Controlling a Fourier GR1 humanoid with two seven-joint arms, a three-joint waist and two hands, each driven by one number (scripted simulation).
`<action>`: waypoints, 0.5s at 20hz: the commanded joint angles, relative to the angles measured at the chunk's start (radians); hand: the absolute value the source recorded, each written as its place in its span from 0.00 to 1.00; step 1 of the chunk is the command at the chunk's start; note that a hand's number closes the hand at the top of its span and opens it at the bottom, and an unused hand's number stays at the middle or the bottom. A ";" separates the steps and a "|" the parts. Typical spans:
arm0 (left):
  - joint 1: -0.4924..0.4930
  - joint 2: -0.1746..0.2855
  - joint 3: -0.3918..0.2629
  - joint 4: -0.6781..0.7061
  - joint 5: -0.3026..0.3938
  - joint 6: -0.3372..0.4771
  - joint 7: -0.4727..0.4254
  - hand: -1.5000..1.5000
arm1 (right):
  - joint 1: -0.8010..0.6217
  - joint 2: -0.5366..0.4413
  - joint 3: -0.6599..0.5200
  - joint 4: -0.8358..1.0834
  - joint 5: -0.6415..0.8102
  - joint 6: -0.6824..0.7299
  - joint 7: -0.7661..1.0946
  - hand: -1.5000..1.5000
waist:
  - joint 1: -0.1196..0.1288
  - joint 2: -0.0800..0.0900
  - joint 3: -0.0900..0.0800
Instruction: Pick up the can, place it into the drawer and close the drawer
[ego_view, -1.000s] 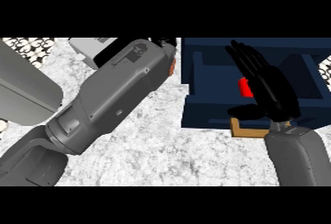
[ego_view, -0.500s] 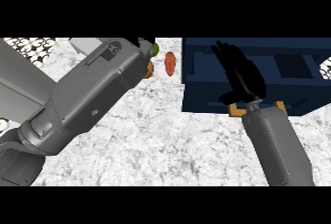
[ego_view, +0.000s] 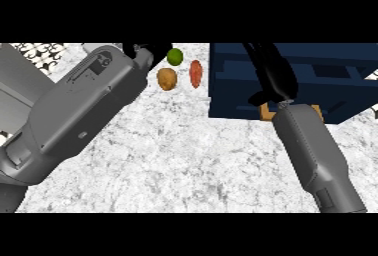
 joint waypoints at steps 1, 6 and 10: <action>-0.018 0.032 0.013 -0.041 -0.010 -0.012 0.034 0.00 | -0.075 0.021 -0.047 0.185 0.011 -0.119 0.018 0.00 | 0.015 0.025 0.017; 0.017 0.044 0.012 -0.087 -0.025 0.014 0.068 0.00 | -0.118 0.023 -0.081 0.297 0.020 -0.238 0.009 0.00 | 0.015 0.025 0.017; 0.056 0.083 0.026 -0.139 -0.035 -0.004 0.068 0.00 | -0.215 -0.022 -0.108 0.394 0.031 -0.261 0.003 0.00 | 0.030 0.030 0.017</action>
